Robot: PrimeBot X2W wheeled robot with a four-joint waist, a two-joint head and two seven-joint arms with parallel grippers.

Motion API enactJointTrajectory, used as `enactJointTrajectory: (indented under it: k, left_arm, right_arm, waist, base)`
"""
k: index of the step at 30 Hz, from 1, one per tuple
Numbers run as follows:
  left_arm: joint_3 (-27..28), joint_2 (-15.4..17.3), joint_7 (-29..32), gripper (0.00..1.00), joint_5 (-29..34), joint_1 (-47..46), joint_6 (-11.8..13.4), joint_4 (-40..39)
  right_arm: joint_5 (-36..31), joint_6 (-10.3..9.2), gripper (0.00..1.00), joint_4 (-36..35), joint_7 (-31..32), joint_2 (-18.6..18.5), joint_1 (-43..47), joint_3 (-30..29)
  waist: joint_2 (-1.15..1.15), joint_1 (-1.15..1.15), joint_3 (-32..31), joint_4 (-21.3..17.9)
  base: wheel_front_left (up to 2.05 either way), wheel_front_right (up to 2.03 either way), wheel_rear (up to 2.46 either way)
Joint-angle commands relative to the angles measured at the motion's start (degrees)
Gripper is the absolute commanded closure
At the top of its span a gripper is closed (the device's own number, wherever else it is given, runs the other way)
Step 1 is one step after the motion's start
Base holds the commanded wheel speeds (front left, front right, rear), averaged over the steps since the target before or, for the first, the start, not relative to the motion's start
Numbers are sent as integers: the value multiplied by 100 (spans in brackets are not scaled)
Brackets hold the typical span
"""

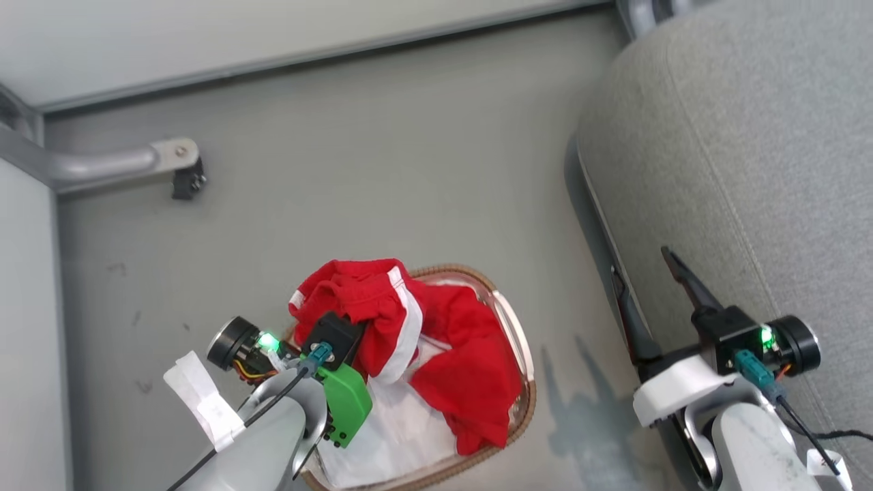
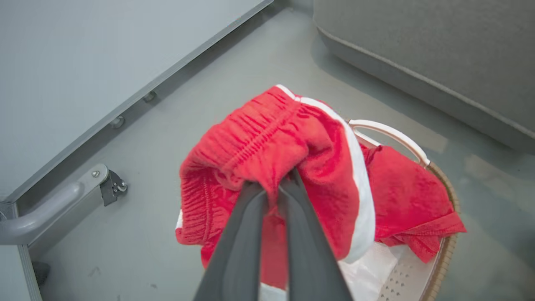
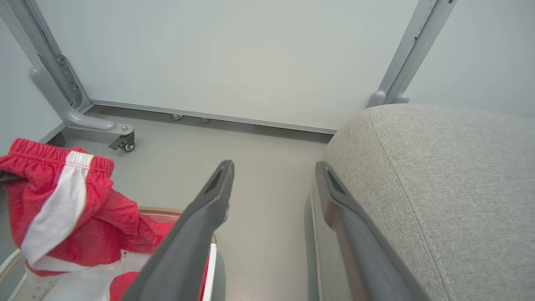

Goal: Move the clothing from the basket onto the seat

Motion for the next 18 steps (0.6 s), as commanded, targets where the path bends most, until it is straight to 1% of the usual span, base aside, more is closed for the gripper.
enactJointTrajectory:
  k: [1, 6, 13, 18]
  left_arm:
    - [-66, 87, -20, 100, 3, 79, -15, -102]
    - [-275, 299, -20, 100, -13, -162, -16, -409]
    - [-779, 522, 125, 100, -257, -607, -15, -880]
    - [-1089, 639, 301, 100, -441, -1042, -15, -1275]
  right_arm:
    - [-14, -6, 0, 36, -29, -26, 163, -11]
    - [-34, -6, 0, 110, -30, -24, 404, 40]
    - [9, -6, 0, 207, -30, -25, 738, 110]
    - [60, -6, 0, 227, -29, -24, 836, 199]
  waist:
    - [0, 0, -730, 278]
    - [0, 0, -1182, 279]
    - [0, 0, -1772, 258]
    - [0, 0, -1975, 254]
  base:
    - [0, 0, 0]
    - [0, 0, 0]
    - [0, 0, 0]
    - [0, 0, 0]
